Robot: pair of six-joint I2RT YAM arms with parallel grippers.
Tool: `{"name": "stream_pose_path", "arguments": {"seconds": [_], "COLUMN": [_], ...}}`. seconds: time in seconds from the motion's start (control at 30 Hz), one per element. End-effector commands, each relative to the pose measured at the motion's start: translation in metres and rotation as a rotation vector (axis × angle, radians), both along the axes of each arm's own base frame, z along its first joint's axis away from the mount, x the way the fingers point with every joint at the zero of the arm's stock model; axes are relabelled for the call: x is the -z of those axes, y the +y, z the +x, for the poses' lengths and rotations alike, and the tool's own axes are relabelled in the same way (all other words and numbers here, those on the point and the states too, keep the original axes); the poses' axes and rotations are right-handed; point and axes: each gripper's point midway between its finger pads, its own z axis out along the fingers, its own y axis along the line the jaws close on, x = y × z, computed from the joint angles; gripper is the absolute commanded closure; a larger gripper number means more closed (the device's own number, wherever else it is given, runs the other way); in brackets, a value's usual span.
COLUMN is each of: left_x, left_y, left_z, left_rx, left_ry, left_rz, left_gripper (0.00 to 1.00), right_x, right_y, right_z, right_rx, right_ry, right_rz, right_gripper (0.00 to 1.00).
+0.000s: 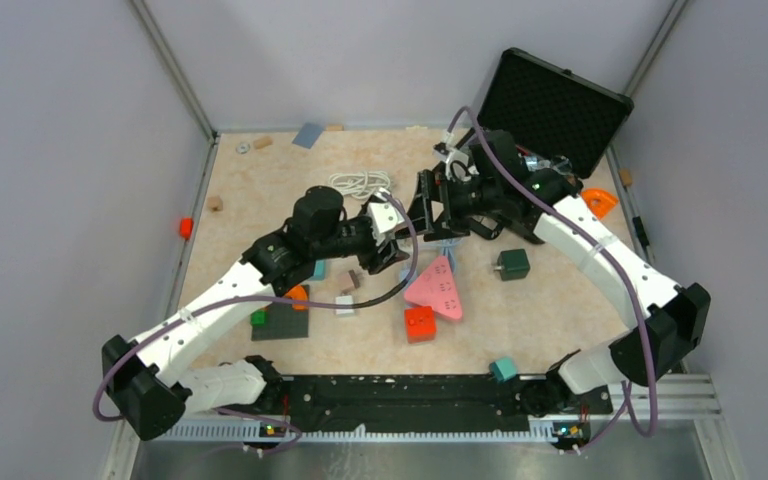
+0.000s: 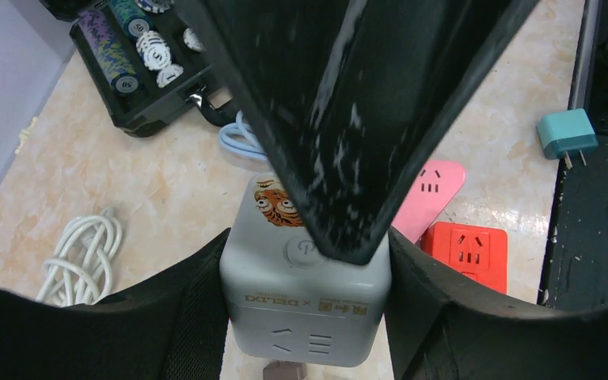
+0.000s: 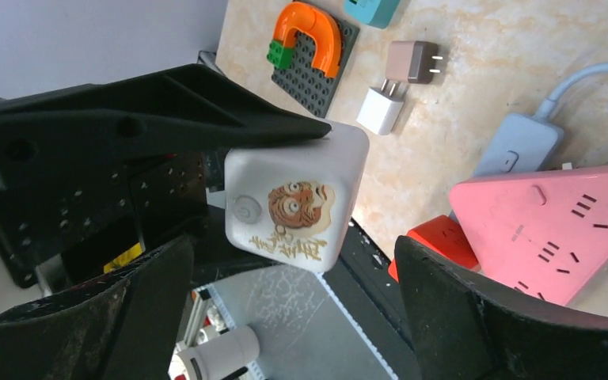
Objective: Insert the plug
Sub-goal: Insert the plug into the socket.
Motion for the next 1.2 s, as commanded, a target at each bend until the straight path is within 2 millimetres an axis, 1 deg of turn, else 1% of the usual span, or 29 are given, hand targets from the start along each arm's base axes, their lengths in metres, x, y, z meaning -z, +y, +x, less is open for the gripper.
{"name": "stream_pose_path", "arguments": {"seconds": [0.0, 0.2, 0.27, 0.3, 0.43, 0.47, 0.53, 0.57, 0.6, 0.63, 0.67, 0.7, 0.73, 0.77, 0.83, 0.93, 1.0, 1.07, 1.17], "left_x": [-0.033, -0.032, -0.030, -0.029, -0.026, -0.025, -0.025, -0.025, -0.025, -0.025, -0.026, -0.025, -0.026, -0.027, -0.027, -0.024, -0.020, -0.013, 0.000], "left_y": [-0.014, -0.023, -0.023, -0.023, -0.021, -0.021, -0.019, -0.018, -0.018, -0.017, -0.016, -0.015, -0.014, -0.013, -0.013, -0.013, -0.012, -0.011, -0.014], "left_z": [0.009, 0.008, 0.009, 0.009, 0.011, 0.012, 0.015, 0.016, 0.016, 0.017, 0.017, 0.017, 0.018, 0.018, 0.016, 0.012, 0.011, 0.012, 0.009], "left_rx": [-0.004, -0.007, -0.015, -0.016, -0.040, -0.049, -0.070, -0.078, -0.084, -0.090, -0.097, -0.111, -0.123, -0.133, -0.154, -0.211, -0.283, -0.376, -0.459], "left_ry": [-0.080, -0.055, -0.047, -0.044, -0.032, -0.030, -0.030, -0.028, -0.029, -0.026, -0.025, -0.016, -0.012, -0.005, 0.035, 0.141, 0.240, 0.367, 0.540], "left_rz": [-0.051, -0.056, -0.055, -0.054, -0.051, -0.048, -0.046, -0.046, -0.047, -0.048, -0.051, -0.052, -0.062, -0.073, -0.103, -0.159, -0.220, -0.305, -0.416], "left_gripper": [1.00, 1.00, 1.00, 1.00, 1.00, 1.00, 0.97, 0.94, 0.86, 0.70, 0.52, 0.35, 0.18, 0.04, 0.01, 0.01, 0.01, 0.01, 0.01], "right_x": [-0.008, 0.001, 0.005, 0.007, 0.012, 0.013, 0.014, 0.015, 0.016, 0.017, 0.018, 0.019, 0.020, 0.022, 0.027, 0.037, 0.044, 0.051, 0.065], "right_y": [0.013, 0.022, 0.025, 0.026, 0.031, 0.031, 0.032, 0.031, 0.031, 0.030, 0.029, 0.029, 0.027, 0.026, 0.021, 0.003, -0.013, -0.033, -0.067], "right_z": [-0.005, -0.008, -0.009, -0.009, -0.011, -0.011, -0.011, -0.011, -0.012, -0.011, -0.011, -0.011, -0.010, -0.009, -0.006, 0.005, 0.013, 0.023, 0.036], "right_rx": [-0.038, -0.057, -0.067, -0.070, -0.091, -0.093, -0.097, -0.098, -0.099, -0.098, -0.097, -0.096, -0.093, -0.091, -0.087, -0.046, -0.005, 0.045, 0.129], "right_ry": [0.021, 0.040, 0.055, 0.064, 0.086, 0.089, 0.093, 0.091, 0.091, 0.089, 0.086, 0.081, 0.078, 0.070, 0.059, 0.058, 0.065, 0.059, 0.035], "right_rz": [0.027, 0.015, 0.005, -0.002, -0.015, -0.017, -0.021, -0.023, -0.027, -0.031, -0.038, -0.042, -0.051, -0.058, -0.069, -0.089, -0.103, -0.129, -0.224], "right_gripper": [0.07, 0.07, 0.10, 0.13, 0.32, 0.38, 0.56, 0.66, 0.76, 0.86, 0.94, 1.00, 1.00, 1.00, 1.00, 1.00, 1.00, 1.00, 1.00]}}
